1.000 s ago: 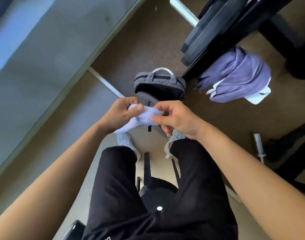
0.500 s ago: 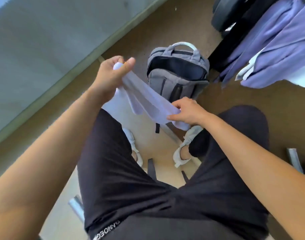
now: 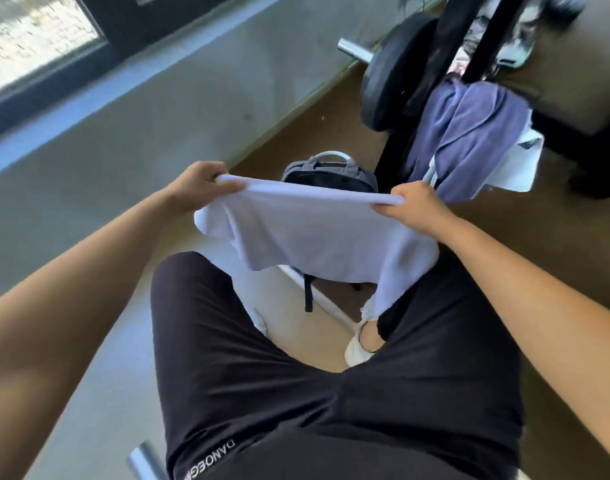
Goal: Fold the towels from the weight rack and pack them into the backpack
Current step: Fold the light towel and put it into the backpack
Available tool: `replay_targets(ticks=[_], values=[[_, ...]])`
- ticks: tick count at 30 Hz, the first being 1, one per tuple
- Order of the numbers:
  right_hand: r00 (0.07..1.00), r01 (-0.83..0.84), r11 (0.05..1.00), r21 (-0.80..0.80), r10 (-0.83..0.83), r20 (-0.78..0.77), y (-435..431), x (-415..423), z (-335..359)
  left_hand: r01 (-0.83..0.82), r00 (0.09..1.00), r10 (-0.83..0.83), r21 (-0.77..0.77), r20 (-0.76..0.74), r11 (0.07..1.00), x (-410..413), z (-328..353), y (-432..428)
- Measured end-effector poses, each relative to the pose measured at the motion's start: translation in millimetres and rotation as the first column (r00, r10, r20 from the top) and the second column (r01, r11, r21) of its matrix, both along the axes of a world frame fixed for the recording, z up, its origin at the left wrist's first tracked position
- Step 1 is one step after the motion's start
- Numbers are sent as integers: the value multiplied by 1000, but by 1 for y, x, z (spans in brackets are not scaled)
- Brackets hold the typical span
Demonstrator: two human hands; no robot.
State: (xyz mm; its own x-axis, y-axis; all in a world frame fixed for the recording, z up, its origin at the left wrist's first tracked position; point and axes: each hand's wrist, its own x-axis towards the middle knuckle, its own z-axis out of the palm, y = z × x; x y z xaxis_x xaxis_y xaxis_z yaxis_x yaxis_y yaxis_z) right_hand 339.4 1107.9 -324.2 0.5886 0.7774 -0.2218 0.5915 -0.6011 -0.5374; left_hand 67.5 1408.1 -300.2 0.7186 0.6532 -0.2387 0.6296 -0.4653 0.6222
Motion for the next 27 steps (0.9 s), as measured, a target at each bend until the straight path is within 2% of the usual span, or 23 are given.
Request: replay_targets(ticks=[1, 3, 5, 7, 9, 12, 14, 15, 17, 19, 20, 22, 25, 27], values=[[999, 1, 1000, 10, -1, -32, -2, 3, 3, -23, 1000, 23, 95, -3, 995, 0, -2, 1], [970, 86, 993, 77, -66, -232, -6, 5, 7, -119, 993, 117, 179, 25, 977, 1, -5, 2], [849, 251, 955, 159, -138, -510, -7, 5, 8, -201, 979, 201, 214, 20, 956, 3, -6, -1], [748, 402, 896, 191, -202, -632, -6, 5, 6, -262, 962, 274, 235, -20, 936, 1, -11, -5], [796, 419, 879, 228, -236, -557, -3, 11, 2, -335, 936, 351, 216, -39, 917, -2, -15, -8], [931, 278, 933, 228, -204, -302, -1, 20, -1, -422, 900, 435, 181, -34, 888, -4, -23, -10], [973, 228, 964, 136, -220, -69, 2, 25, -1, -492, 868, 496, 111, -14, 863, -3, -24, -12], [970, 243, 968, 66, -243, -6, 6, 28, -5, -531, 847, 532, 51, 1, 846, -1, -24, -12], [940, 342, 939, -29, -342, -5, 13, 25, -4, -590, 803, 596, -106, 24, 800, 7, -22, -13], [851, 481, 877, 0, -467, -241, 22, 16, -6, -573, 794, 607, -297, 32, 764, 20, -16, -19], [775, 545, 838, 22, -494, -394, 26, 10, -10, -535, 809, 587, -382, 26, 754, 27, -14, -25], [655, 586, 810, 20, -459, -601, 34, -7, -10, -454, 843, 537, -500, 25, 737, 43, -9, -46], [585, 610, 790, 63, -396, -708, 43, -30, -14, -364, 862, 504, -618, 61, 697, 60, -11, -83], [577, 602, 794, 85, -359, -734, 44, -42, -18, -311, 866, 491, -670, 92, 674, 65, -19, -107]])
